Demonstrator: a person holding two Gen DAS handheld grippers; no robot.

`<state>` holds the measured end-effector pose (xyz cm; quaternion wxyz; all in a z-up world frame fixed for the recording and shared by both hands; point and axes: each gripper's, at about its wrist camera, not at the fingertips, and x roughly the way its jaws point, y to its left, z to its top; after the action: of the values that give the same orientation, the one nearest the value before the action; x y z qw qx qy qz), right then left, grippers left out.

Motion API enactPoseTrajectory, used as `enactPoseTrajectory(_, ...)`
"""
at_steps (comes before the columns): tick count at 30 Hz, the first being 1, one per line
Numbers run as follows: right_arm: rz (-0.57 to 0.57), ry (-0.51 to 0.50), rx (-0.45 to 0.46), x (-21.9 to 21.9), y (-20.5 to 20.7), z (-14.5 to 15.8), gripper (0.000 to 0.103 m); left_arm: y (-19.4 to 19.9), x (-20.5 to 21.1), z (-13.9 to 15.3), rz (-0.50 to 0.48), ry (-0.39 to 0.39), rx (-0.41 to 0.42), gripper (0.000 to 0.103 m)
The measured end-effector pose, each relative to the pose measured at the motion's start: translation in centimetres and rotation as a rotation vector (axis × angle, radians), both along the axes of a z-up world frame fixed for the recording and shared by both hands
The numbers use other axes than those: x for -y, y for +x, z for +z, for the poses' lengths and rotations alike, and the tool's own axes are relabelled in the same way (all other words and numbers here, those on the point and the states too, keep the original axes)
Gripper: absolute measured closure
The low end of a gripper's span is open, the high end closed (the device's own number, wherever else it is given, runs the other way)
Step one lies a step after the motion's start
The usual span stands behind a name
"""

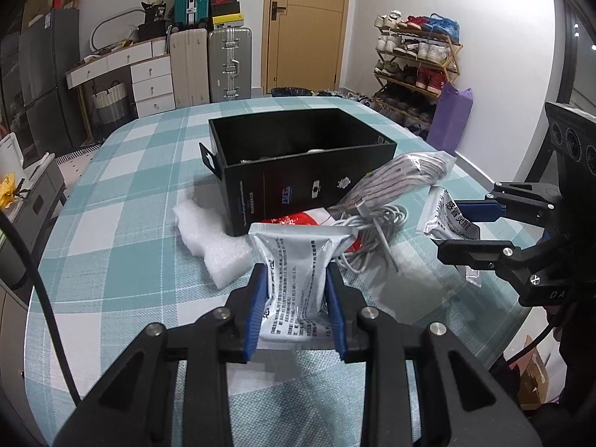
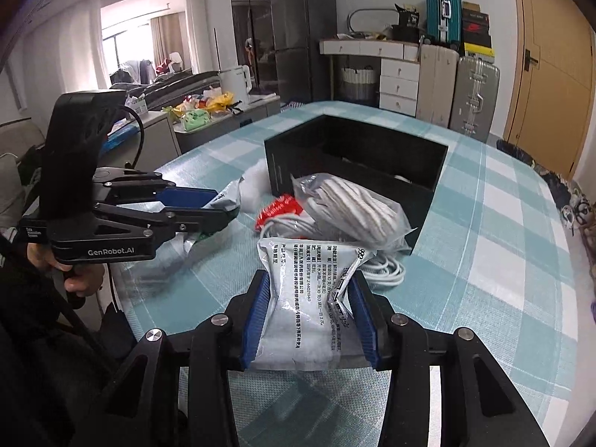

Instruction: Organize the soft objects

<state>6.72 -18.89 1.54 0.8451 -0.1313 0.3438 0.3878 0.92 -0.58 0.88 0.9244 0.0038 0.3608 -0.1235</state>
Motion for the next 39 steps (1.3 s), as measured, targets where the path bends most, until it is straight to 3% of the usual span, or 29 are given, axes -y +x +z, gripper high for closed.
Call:
enactPoseTrajectory(15, -0.007, 0.089, 0.079, 1.2, -1.3, 3.1, 0.059, -0.2, 0.1, 2.5, 0.013, -0.015, 0.067, 0.074)
enactPoseTrajectory(39, -0.164, 0.17, 0.145, 2.0, 0.3, 7.0, 0.059, 2.1, -1.2, 6.0, 0.056, -0.056, 0.167, 0.074)
